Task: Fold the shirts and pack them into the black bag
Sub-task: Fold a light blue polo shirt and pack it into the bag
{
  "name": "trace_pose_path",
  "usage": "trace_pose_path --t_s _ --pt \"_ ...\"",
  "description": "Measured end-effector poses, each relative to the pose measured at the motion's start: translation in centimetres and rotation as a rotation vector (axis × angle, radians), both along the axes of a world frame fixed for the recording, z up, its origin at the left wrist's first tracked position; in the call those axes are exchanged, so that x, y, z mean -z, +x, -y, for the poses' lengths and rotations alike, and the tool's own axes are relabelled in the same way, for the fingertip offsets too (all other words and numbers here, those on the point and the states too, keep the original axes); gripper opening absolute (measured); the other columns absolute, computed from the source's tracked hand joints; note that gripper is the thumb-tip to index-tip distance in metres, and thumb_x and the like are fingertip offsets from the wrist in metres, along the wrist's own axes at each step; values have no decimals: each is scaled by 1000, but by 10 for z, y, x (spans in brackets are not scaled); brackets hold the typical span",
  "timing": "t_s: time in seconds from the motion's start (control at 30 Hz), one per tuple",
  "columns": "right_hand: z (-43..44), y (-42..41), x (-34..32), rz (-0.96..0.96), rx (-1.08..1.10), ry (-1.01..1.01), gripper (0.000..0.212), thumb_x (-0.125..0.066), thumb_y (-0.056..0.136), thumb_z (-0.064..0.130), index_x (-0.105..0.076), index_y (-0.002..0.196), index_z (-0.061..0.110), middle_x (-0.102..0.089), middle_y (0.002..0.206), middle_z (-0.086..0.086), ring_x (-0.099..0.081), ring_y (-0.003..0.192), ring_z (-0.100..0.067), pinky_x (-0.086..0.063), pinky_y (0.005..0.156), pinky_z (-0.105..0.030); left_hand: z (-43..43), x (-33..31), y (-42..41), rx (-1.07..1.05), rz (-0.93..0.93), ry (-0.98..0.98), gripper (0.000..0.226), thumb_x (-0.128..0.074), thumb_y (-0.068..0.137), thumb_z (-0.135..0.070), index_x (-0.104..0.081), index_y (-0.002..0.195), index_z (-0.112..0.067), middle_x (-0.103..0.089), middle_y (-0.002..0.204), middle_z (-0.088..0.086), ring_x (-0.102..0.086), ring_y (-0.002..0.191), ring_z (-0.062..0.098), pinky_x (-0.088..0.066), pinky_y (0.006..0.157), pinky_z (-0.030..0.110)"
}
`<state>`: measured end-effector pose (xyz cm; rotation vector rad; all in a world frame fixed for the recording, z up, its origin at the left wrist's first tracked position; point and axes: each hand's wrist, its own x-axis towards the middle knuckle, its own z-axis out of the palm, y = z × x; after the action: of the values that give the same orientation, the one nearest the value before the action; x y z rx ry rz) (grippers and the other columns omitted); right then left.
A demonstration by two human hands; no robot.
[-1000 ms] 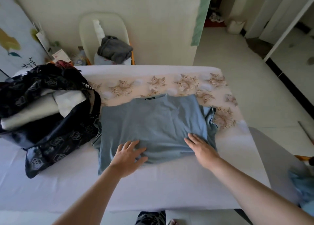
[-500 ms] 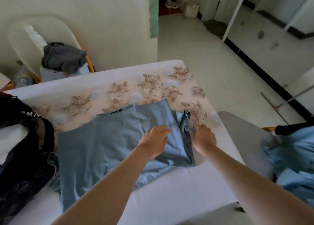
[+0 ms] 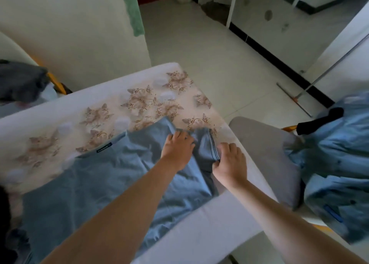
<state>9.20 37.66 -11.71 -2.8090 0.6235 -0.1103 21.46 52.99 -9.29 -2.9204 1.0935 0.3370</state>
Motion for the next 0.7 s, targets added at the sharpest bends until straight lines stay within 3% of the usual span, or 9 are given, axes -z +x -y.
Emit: trace_pose_path --t_s 0.07,0.17,0.27,0.4,0.47,0.53,0.6,0.67,0.7 --pt "0 4 3 78 -112 -35 36 -64 67 9 -61 103 14 -56 94 -8 -53 81 -30 -47 68 -39 19 -3 10 -13 -46 -105 39 -36 105 -29 -38 142 -17 -42 142 6 -37 131 25 -33 110 42" --pt "-1 6 9 26 -119 -51 5 -66 80 17 -64 83 15 -56 82 -6 -55 73 -32 -43 63 -38 42 -7 21 15 -231 -129 51 -48 102 -26 -29 149 -22 -35 152 4 -31 139 28 -29 113 49" --pt "3 3 8 -71 4 73 8 -63 86 25 -65 88 17 -58 86 -4 -58 80 -31 -42 69 -37 60 -4 30 -38 -251 -75 50 -58 96 -16 -40 141 -27 -56 132 8 -51 122 33 -42 102 45" --pt "6 3 -2 -162 22 254 40 -60 85 37 -59 121 20 -55 114 -3 -52 109 -27 -43 92 -37 64 -13 40 -107 -371 -143 56 -55 86 1 -62 128 -35 -62 128 10 -60 107 31 -52 92 41" --pt "4 8 -10 -172 -16 380 65 -62 84 39 -42 144 22 -47 133 -1 -43 124 -24 -38 105 -36 57 -27 43 -163 -401 -262 36 -53 86 -2 -74 102 -27 -69 111 5 -61 92 21 -49 82 30" --pt "-1 14 -14 -165 -33 505 76 -63 79 41 -35 148 27 -50 134 3 -44 125 -22 -40 107 -38 42 -41 45 -262 -518 -419 31 -52 87 -3 -72 80 -25 -71 89 1 -58 71 15 -45 66 25" --pt "-5 22 -19 -164 -27 577 65 -60 71 47 -49 134 33 -63 109 3 -57 106 -22 -50 92 -36 18 -48 48 -357 -611 -529 33 -51 87 0 -67 72 -26 -72 85 6 -59 65 18 -47 59 28" --pt "-11 26 -31 -233 -74 535 31 -60 74 43 -61 98 25 -64 84 3 -62 86 -21 -50 76 -30 -7 -54 51 -427 -655 -595 38 -48 87 7 -65 70 -23 -74 91 4 -66 82 22 -52 72 34" --pt "-13 27 -38 -252 -109 521 17 -61 76 36 -60 85 22 -64 78 4 -61 80 -19 -48 72 -28 -19 -57 50 -453 -676 -623 38 -46 88 10 -64 71 -19 -74 93 2 -65 87 19 -50 75 29"
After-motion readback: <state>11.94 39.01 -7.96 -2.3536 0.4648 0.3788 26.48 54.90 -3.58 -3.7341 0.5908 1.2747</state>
